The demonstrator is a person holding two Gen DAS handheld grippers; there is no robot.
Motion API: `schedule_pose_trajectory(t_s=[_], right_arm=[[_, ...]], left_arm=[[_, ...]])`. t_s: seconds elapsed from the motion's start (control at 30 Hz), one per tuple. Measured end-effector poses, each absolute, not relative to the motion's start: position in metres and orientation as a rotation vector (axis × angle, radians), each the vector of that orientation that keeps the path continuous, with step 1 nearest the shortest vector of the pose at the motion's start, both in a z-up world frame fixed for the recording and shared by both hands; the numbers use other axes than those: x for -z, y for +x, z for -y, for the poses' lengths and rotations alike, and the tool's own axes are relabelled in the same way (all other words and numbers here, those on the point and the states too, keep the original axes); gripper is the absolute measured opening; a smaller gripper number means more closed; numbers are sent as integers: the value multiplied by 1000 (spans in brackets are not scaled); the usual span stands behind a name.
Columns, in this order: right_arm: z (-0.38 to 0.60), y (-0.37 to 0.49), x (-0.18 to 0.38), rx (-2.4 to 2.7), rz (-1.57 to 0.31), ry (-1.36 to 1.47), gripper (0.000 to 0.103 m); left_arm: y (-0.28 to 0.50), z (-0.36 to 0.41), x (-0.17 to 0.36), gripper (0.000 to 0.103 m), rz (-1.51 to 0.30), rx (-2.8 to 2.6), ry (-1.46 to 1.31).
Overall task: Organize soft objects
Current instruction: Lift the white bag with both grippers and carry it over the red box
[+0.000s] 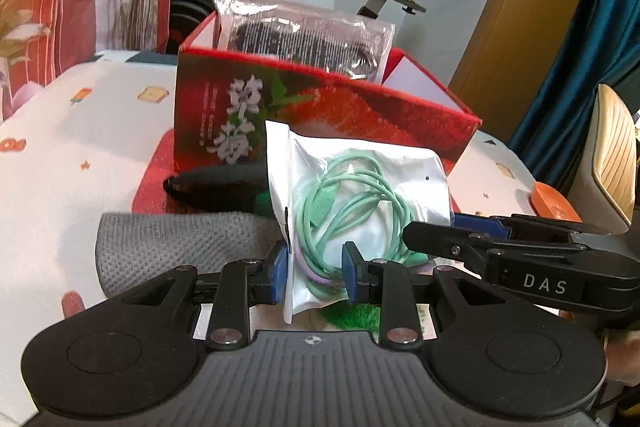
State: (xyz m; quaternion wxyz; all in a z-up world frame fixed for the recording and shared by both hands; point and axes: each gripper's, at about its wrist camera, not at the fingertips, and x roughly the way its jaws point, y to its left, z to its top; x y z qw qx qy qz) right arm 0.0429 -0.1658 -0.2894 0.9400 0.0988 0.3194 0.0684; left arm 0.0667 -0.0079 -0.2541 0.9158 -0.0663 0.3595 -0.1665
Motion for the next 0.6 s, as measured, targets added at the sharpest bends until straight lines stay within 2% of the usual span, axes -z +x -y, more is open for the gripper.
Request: schedule_pose_trajectory(t_s=[0.33,0.6], right_arm=[[176,65,248,-148,-568,190,36],[187,101,230,-151,-551,184,36]], left_arm=[[93,8,210,31,-645,396,-103],[127,2,203,34,-696,427,-170]])
